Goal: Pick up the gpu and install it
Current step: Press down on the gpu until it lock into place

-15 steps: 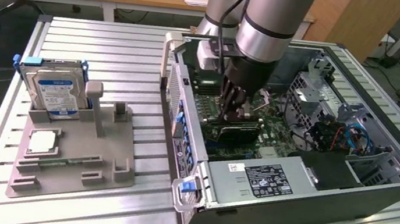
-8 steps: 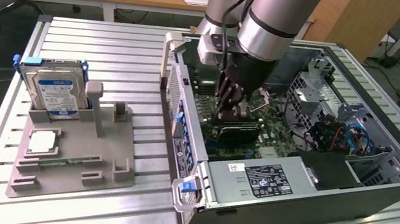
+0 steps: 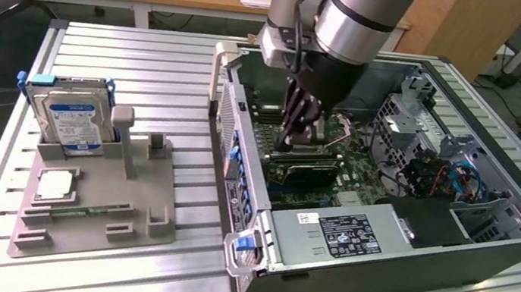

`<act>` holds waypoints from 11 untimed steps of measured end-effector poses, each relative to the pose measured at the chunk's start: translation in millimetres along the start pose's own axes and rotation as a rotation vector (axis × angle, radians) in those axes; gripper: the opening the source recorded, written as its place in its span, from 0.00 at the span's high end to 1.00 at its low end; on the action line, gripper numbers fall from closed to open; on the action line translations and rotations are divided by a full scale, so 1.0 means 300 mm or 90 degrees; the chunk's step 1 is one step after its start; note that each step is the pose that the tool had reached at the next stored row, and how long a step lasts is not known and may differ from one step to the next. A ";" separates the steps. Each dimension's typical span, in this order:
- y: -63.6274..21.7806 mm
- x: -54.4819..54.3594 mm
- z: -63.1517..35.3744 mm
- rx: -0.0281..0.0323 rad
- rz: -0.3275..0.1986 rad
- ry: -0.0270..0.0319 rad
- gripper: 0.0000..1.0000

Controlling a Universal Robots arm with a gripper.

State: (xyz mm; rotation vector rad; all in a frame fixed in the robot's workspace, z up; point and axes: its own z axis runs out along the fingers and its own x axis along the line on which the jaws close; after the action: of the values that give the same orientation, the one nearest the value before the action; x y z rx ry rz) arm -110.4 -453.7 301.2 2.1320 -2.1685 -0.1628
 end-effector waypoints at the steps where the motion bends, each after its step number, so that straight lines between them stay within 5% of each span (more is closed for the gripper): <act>1: 0.000 -0.001 0.000 -0.0090 0.000 0.0002 0.90; 4: 0.000 -0.002 0.000 -0.0428 0.000 0.0006 0.90; 6: 0.000 -0.003 0.000 -0.0579 0.001 0.0010 0.90; 7: 0.000 -0.004 0.001 -0.0617 0.001 0.0011 0.90; 11: -0.002 -0.015 0.020 -0.0644 0.001 0.0011 0.90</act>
State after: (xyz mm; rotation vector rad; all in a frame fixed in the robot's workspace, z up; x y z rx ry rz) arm -110.5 -449.1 295.2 2.0755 -2.1126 -0.2644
